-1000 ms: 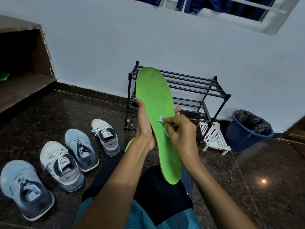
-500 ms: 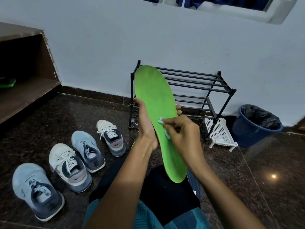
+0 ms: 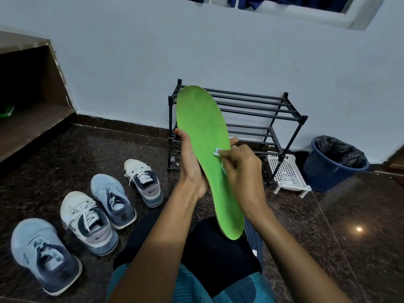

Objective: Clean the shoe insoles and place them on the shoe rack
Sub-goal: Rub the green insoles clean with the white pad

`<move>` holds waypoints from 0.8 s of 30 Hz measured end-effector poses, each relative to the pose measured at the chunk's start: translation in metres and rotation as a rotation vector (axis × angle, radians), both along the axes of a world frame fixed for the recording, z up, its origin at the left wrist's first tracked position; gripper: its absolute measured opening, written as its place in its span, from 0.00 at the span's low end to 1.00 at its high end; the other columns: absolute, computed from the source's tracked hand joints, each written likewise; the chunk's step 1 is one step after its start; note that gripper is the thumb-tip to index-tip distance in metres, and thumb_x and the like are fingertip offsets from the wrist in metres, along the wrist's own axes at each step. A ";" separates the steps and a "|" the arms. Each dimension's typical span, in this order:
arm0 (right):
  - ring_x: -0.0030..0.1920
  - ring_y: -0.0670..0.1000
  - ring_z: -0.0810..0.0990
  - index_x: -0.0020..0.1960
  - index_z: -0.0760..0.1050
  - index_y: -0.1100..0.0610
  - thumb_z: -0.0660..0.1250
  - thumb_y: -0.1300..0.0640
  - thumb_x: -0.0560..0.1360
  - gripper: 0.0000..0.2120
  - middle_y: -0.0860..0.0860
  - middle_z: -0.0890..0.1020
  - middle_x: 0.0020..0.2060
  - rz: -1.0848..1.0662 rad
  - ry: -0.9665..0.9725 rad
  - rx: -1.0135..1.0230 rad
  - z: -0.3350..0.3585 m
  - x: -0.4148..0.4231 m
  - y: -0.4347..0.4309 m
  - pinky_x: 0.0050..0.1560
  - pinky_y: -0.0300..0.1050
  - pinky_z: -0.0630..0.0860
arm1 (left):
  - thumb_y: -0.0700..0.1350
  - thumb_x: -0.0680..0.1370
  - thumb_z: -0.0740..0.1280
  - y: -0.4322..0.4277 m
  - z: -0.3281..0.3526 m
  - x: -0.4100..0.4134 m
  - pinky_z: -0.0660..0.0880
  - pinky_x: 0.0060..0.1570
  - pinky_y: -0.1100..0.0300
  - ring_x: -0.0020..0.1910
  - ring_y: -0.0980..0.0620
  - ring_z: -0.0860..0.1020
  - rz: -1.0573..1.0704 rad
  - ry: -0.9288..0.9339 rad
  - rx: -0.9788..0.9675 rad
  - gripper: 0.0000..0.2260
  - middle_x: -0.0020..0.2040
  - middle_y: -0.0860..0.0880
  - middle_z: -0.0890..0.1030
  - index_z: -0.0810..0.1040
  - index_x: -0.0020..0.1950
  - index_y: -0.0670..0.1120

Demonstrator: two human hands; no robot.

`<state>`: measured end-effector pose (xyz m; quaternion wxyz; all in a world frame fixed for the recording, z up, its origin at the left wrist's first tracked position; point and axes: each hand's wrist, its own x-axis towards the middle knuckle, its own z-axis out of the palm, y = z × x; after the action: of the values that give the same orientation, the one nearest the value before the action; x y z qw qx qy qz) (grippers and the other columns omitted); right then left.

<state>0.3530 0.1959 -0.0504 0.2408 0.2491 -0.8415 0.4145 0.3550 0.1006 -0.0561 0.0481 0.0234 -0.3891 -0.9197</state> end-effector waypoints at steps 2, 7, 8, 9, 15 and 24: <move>0.35 0.37 0.74 0.48 0.81 0.63 0.68 0.70 0.70 0.08 0.51 0.77 0.39 0.054 -0.094 -0.039 -0.002 0.006 0.001 0.39 0.24 0.67 | 0.72 0.74 0.37 -0.002 -0.001 -0.001 0.79 0.50 0.51 0.47 0.42 0.82 0.031 0.001 -0.007 0.44 0.52 0.35 0.82 0.77 0.59 0.40; 0.36 0.37 0.75 0.47 0.82 0.63 0.68 0.71 0.70 0.09 0.44 0.73 0.35 0.076 -0.099 -0.034 -0.004 0.011 0.004 0.39 0.23 0.66 | 0.71 0.74 0.37 -0.003 -0.003 -0.002 0.80 0.47 0.53 0.45 0.43 0.82 0.043 0.002 -0.016 0.44 0.50 0.37 0.82 0.78 0.58 0.38; 0.36 0.40 0.74 0.47 0.81 0.63 0.68 0.72 0.70 0.09 0.45 0.71 0.35 0.043 -0.065 -0.011 -0.003 0.008 0.005 0.40 0.23 0.66 | 0.71 0.74 0.37 -0.002 -0.003 -0.002 0.80 0.47 0.52 0.46 0.43 0.82 0.035 0.001 -0.018 0.44 0.51 0.36 0.82 0.77 0.60 0.38; 0.38 0.43 0.73 0.47 0.81 0.65 0.67 0.71 0.70 0.08 0.48 0.71 0.35 0.009 -0.035 0.008 -0.001 0.004 0.005 0.41 0.24 0.66 | 0.71 0.74 0.38 -0.001 -0.003 -0.002 0.80 0.48 0.51 0.47 0.42 0.82 0.020 0.000 -0.020 0.45 0.53 0.36 0.81 0.76 0.62 0.39; 0.41 0.48 0.74 0.49 0.81 0.64 0.67 0.70 0.71 0.08 0.51 0.74 0.39 -0.025 -0.001 0.007 0.001 -0.001 0.000 0.42 0.28 0.67 | 0.73 0.73 0.38 -0.001 -0.001 -0.001 0.79 0.51 0.49 0.52 0.40 0.81 -0.013 -0.008 0.001 0.46 0.56 0.34 0.80 0.74 0.65 0.39; 0.37 0.37 0.75 0.47 0.82 0.63 0.68 0.71 0.70 0.09 0.51 0.76 0.39 0.111 -0.130 -0.068 0.003 0.008 -0.002 0.41 0.24 0.68 | 0.72 0.74 0.37 -0.003 0.002 0.001 0.81 0.43 0.55 0.44 0.44 0.83 0.022 -0.007 0.000 0.45 0.48 0.38 0.83 0.80 0.54 0.38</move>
<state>0.3614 0.1942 -0.0473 0.1705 0.2596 -0.8256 0.4711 0.3557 0.0980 -0.0543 0.0571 0.0309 -0.3890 -0.9190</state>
